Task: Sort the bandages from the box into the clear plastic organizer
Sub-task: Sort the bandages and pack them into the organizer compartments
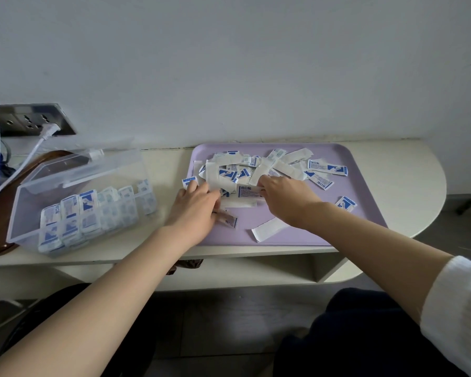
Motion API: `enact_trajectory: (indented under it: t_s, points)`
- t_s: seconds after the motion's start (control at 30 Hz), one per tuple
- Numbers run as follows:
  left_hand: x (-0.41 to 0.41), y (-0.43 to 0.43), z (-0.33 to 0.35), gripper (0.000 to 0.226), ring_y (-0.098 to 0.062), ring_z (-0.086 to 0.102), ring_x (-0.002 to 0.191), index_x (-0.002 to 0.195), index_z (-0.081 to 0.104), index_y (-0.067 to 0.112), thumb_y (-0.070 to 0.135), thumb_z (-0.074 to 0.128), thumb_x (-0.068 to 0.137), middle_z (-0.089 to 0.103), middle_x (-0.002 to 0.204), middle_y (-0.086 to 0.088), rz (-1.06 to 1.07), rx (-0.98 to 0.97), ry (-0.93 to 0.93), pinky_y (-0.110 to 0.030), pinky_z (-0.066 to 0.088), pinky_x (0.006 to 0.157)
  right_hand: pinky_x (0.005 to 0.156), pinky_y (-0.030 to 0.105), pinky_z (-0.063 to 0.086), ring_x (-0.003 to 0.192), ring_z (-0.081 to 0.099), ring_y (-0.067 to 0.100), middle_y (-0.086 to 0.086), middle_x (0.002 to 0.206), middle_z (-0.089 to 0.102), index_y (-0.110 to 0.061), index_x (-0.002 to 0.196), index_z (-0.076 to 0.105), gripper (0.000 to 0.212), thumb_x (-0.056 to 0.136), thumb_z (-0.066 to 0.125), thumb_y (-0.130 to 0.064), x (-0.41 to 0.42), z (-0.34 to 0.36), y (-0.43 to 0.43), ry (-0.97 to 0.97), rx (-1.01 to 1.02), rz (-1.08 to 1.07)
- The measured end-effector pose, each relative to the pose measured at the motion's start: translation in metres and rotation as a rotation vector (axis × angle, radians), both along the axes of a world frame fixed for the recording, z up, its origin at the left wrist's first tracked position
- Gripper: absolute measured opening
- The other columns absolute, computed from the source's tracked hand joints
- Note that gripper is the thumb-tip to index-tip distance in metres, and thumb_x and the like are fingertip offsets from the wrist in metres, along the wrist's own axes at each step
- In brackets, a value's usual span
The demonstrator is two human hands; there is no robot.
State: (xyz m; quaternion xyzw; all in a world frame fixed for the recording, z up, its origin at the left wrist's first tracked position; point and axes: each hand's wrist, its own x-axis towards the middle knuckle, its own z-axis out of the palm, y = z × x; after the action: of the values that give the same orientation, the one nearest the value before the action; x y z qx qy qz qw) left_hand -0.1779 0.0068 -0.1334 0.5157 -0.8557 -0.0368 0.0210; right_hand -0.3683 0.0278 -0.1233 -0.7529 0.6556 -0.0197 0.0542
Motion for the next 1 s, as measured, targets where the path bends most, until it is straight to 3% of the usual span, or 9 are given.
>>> enact_trajectory:
  t_s: [0.17, 0.27, 0.4, 0.47, 0.63, 0.7, 0.8, 0.9, 1.0]
  points:
    - [-0.009, 0.005, 0.007, 0.014, -0.026, 0.05, 0.101, 0.098, 0.057, 0.016, 0.022, 0.062, 0.087, 0.063, 0.103, -0.005, -0.01, 0.048, 0.185, -0.03, 0.032, 0.077, 0.059, 0.032, 0.038, 0.074, 0.054, 0.029, 0.009, 0.094, 0.063, -0.012, 0.106, 0.05, 0.015, 0.098, 0.037, -0.014, 0.009, 0.004, 0.004, -0.071, 0.013, 0.05]
    - [-0.015, 0.006, 0.002, 0.029, -0.032, 0.055, 0.094, 0.103, 0.046, 0.016, 0.025, 0.066, 0.085, 0.061, 0.099, -0.01, 0.035, 0.083, 0.254, -0.035, 0.041, 0.075, 0.065, 0.037, 0.042, 0.081, 0.057, 0.033, 0.012, 0.094, 0.063, -0.011, 0.105, 0.051, 0.015, 0.097, 0.04, -0.015, 0.017, 0.004, 0.005, -0.203, 0.091, 0.067]
    - [-0.02, 0.008, -0.005, 0.04, -0.03, 0.06, 0.091, 0.116, 0.037, 0.016, 0.026, 0.063, 0.088, 0.066, 0.099, -0.002, 0.071, 0.094, 0.345, -0.037, 0.044, 0.078, 0.07, 0.039, 0.043, 0.083, 0.054, 0.033, 0.013, 0.095, 0.061, -0.009, 0.107, 0.053, 0.017, 0.097, 0.04, -0.015, 0.024, 0.005, 0.007, -0.351, 0.184, 0.08]
    - [-0.02, 0.009, -0.006, 0.031, -0.029, 0.059, 0.095, 0.115, 0.046, 0.017, 0.029, 0.06, 0.09, 0.066, 0.1, -0.002, 0.07, 0.059, 0.31, -0.037, 0.044, 0.078, 0.075, 0.041, 0.044, 0.089, 0.056, 0.032, 0.013, 0.098, 0.062, -0.007, 0.107, 0.052, 0.021, 0.099, 0.039, -0.022, 0.025, 0.006, 0.01, -0.373, 0.212, 0.094]
    - [-0.017, 0.014, -0.006, 0.024, -0.024, 0.043, 0.106, 0.104, 0.061, 0.019, 0.038, 0.052, 0.093, 0.047, 0.107, -0.004, 0.055, -0.08, 0.108, -0.032, 0.037, 0.082, 0.069, 0.032, 0.035, 0.099, 0.054, 0.029, 0.009, 0.111, 0.059, -0.009, 0.112, 0.05, 0.018, 0.098, 0.041, -0.013, 0.027, -0.003, 0.011, -0.08, 0.088, 0.155]
    - [-0.017, 0.017, -0.01, 0.025, -0.025, 0.04, 0.108, 0.11, 0.056, 0.018, 0.035, 0.046, 0.096, 0.042, 0.112, -0.005, 0.038, -0.079, 0.041, -0.033, 0.035, 0.086, 0.082, 0.031, 0.039, 0.11, 0.047, 0.026, 0.008, 0.119, 0.053, -0.008, 0.115, 0.05, 0.021, 0.096, 0.046, -0.012, 0.028, -0.011, 0.01, -0.073, 0.064, 0.16]
    - [-0.019, 0.022, -0.021, 0.028, -0.028, 0.039, 0.112, 0.123, 0.04, 0.01, 0.019, 0.039, 0.097, 0.038, 0.122, -0.011, 0.019, 0.047, 0.013, -0.031, 0.032, 0.089, 0.1, 0.03, 0.031, 0.124, 0.034, 0.027, 0.011, 0.131, 0.039, -0.005, 0.128, 0.04, 0.038, 0.091, 0.051, -0.008, 0.035, -0.023, 0.014, -0.145, 0.106, 0.118]
    - [-0.017, 0.021, -0.028, 0.034, -0.028, 0.04, 0.112, 0.128, 0.034, 0.008, 0.017, 0.042, 0.096, 0.038, 0.124, -0.012, -0.007, 0.061, 0.041, -0.03, 0.031, 0.09, 0.103, 0.022, 0.019, 0.128, 0.029, 0.028, 0.015, 0.135, 0.034, 0.0, 0.136, 0.029, 0.051, 0.087, 0.045, 0.004, 0.044, -0.026, 0.02, -0.221, 0.078, 0.126]
    - [-0.017, 0.019, -0.03, 0.034, -0.027, 0.04, 0.112, 0.127, 0.035, 0.009, 0.015, 0.042, 0.094, 0.039, 0.125, -0.012, -0.008, 0.078, 0.05, -0.029, 0.031, 0.092, 0.1, 0.019, 0.022, 0.127, 0.031, 0.026, 0.015, 0.133, 0.034, 0.0, 0.134, 0.032, 0.052, 0.084, 0.046, 0.009, 0.045, -0.027, 0.019, -0.279, 0.076, 0.117]
